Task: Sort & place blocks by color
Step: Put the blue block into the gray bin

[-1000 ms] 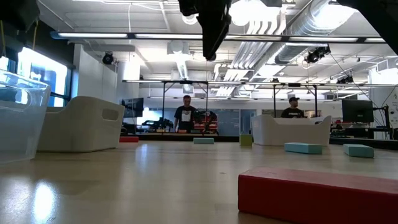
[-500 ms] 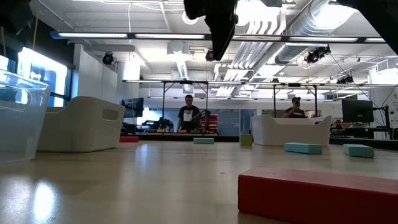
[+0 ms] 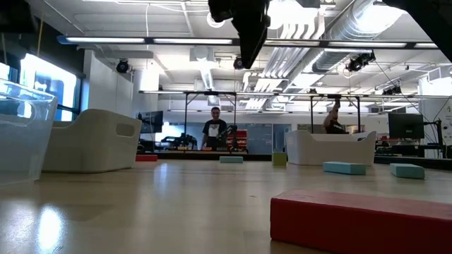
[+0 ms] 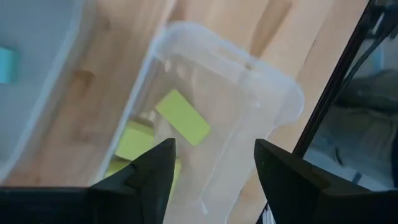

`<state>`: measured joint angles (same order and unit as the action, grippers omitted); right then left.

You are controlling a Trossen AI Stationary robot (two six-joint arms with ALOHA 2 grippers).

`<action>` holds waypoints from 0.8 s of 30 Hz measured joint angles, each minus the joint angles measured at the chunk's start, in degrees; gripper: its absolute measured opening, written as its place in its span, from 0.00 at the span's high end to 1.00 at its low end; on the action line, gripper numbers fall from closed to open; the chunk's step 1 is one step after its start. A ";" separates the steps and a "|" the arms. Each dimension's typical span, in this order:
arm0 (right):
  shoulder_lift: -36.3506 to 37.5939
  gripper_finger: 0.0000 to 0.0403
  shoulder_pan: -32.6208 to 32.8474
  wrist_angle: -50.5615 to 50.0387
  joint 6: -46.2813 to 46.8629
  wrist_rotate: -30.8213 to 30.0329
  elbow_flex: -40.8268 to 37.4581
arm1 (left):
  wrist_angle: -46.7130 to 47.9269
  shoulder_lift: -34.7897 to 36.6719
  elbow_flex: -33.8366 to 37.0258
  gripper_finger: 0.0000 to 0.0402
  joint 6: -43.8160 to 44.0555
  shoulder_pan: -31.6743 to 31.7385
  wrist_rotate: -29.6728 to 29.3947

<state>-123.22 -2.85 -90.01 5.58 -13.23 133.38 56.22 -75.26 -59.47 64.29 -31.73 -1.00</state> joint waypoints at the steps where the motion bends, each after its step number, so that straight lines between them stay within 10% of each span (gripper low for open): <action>1: 0.00 0.48 0.00 0.01 0.01 0.02 -0.17 | 0.29 0.71 -0.10 0.48 0.00 0.44 -0.67; 24: 0.00 0.48 -0.15 -0.01 8.95 3.02 -17.29 | 3.68 17.63 -0.08 0.48 -27.65 22.72 -11.93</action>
<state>-123.22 -3.01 -90.02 14.53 -10.22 116.09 59.90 -57.63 -59.55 36.64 -9.02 -12.93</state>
